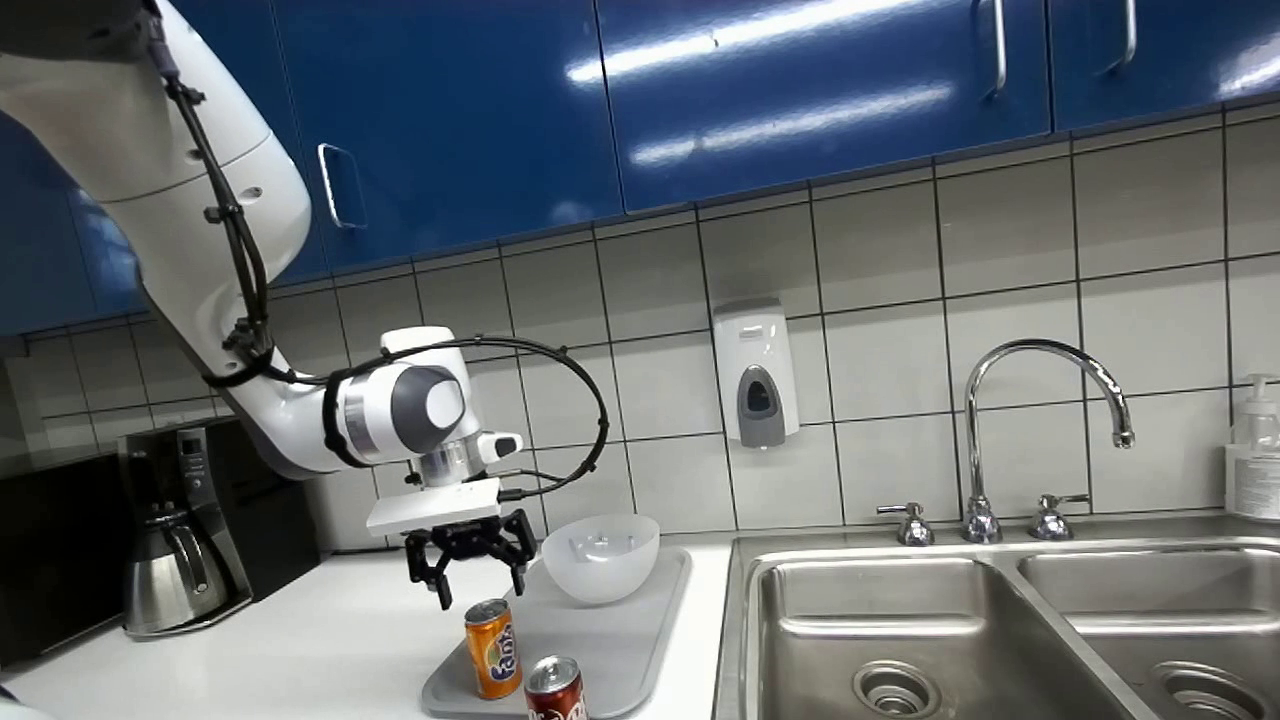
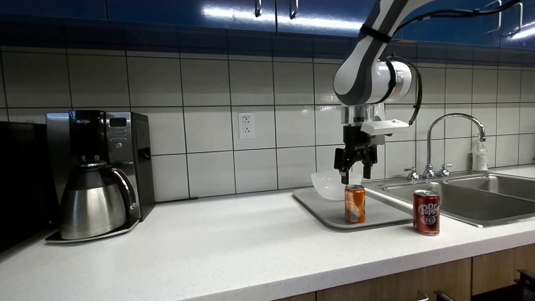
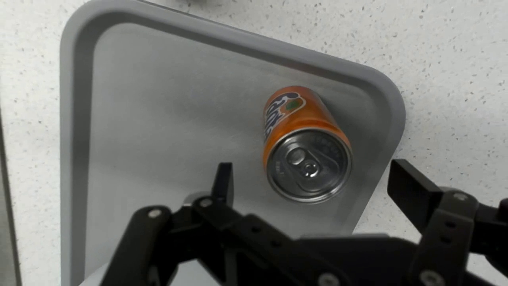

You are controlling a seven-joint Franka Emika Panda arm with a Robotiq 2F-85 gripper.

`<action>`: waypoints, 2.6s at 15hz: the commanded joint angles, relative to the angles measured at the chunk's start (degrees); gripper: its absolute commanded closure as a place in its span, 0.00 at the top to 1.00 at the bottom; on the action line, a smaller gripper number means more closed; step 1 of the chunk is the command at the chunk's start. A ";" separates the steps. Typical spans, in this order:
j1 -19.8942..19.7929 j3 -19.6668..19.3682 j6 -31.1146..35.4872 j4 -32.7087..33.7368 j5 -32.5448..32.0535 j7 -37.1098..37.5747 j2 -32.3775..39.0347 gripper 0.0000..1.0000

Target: Put the orange and red cans on the tray

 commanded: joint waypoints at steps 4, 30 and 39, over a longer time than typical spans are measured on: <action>-1.10 -0.48 -1.75 -5.67 -0.48 1.74 -8.46 1.00; -10.62 -3.65 -5.48 -12.20 -11.99 15.10 -13.76 1.00; -10.66 -3.86 -6.20 -12.75 -12.06 15.25 -12.32 1.00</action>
